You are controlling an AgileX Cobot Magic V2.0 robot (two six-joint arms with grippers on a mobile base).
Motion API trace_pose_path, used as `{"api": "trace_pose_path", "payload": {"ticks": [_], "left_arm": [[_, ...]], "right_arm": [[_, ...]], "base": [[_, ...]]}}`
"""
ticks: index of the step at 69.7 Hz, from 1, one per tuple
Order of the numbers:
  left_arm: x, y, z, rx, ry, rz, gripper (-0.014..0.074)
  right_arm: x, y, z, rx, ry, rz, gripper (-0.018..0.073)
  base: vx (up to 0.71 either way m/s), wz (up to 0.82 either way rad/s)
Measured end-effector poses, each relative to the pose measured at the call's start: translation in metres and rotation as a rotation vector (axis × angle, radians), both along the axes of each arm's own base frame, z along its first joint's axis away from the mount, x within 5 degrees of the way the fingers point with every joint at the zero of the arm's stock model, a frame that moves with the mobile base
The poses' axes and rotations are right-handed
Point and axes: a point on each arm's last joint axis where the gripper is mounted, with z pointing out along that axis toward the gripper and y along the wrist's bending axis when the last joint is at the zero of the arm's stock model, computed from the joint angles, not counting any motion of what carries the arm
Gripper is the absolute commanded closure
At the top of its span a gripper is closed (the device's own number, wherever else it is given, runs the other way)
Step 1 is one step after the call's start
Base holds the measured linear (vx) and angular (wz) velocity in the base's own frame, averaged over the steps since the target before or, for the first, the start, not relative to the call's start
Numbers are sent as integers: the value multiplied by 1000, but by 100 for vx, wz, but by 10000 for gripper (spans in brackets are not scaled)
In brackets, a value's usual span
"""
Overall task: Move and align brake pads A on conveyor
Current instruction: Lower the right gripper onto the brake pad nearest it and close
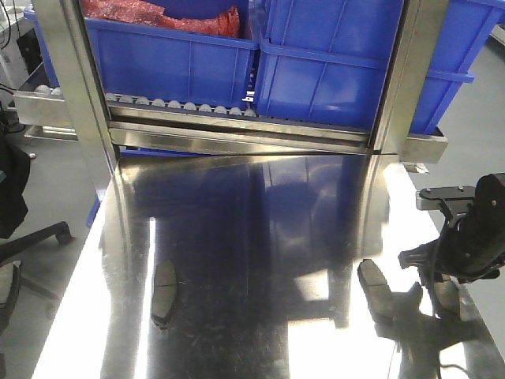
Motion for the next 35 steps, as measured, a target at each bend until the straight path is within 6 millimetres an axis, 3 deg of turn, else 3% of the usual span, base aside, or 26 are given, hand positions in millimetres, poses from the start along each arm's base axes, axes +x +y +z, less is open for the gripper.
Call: {"api": "trace_pose_path", "payload": {"ticks": [35], "left_arm": [[0,0,0,0,0,0,531]], "right_arm": [[0,0,0,3,2,2,401]], "base": [[0,0]]}}
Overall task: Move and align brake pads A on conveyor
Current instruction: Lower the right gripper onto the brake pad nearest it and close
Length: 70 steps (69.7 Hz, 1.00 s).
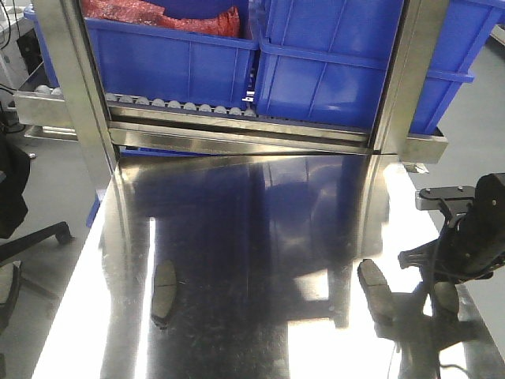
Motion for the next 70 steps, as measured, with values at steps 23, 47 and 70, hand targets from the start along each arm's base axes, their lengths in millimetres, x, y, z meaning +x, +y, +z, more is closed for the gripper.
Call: {"api": "trace_pose_path", "payload": {"ticks": [23,47,70], "left_arm": [[0,0,0,0,0,0,531],[0,0,0,0,0,0,531],[0,0,0,0,0,0,531]], "right_arm": [[0,0,0,0,0,0,411],[-1,0,8,0,-23,0,411],[-6,0,34,-1,-100,0,411]], "base": [[0,0],[0,0],[0,0]]}}
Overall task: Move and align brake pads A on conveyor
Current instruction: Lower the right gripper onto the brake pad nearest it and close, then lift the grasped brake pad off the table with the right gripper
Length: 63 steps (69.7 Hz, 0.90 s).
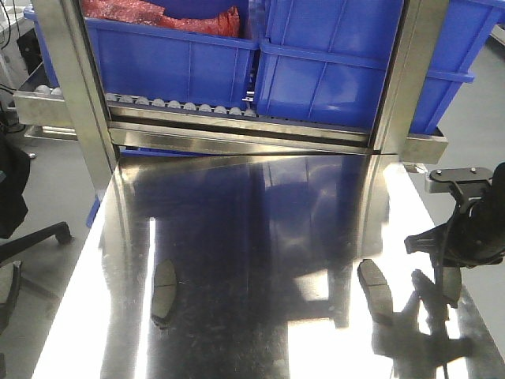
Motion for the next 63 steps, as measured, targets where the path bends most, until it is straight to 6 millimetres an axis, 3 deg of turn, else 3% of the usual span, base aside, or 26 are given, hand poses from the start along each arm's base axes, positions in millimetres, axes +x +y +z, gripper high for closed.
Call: {"api": "trace_pose_path", "payload": {"ticks": [53,63], "left_arm": [[0,0,0,0,0,0,531],[0,0,0,0,0,0,531]], "right_arm": [[-1,0,2,0,-3,0,411],[-4,0,12,0,-31,-1,411]], "base": [[0,0],[0,0]]}}
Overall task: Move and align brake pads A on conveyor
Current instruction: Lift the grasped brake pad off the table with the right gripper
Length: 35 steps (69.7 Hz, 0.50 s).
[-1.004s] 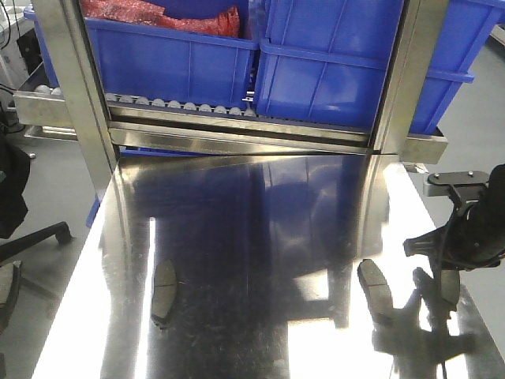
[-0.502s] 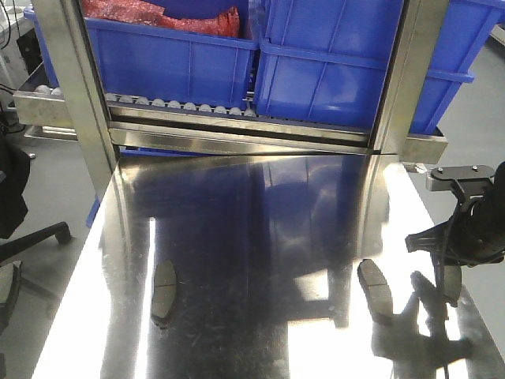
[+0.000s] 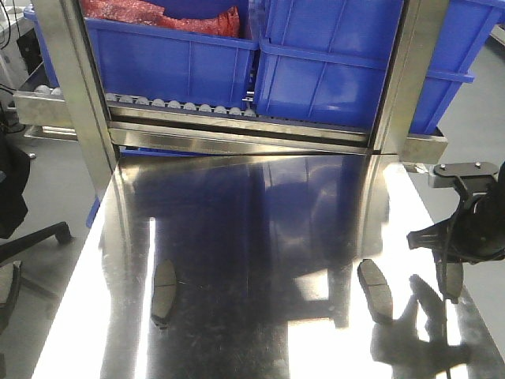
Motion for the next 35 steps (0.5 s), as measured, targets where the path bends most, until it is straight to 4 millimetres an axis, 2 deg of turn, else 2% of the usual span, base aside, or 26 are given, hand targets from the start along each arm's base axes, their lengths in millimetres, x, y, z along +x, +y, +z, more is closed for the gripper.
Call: {"api": "trace_pose_path", "payload": {"ticks": [15,35], "left_arm": [[0,0,0,0,0,0,531],[0,0,0,0,0,0,531]], "right_arm": [[-18,1,26,18,-81,-10,411],[-71,2,39,19,-151,-3,411]], "base": [[0,0],[0,0]]}}
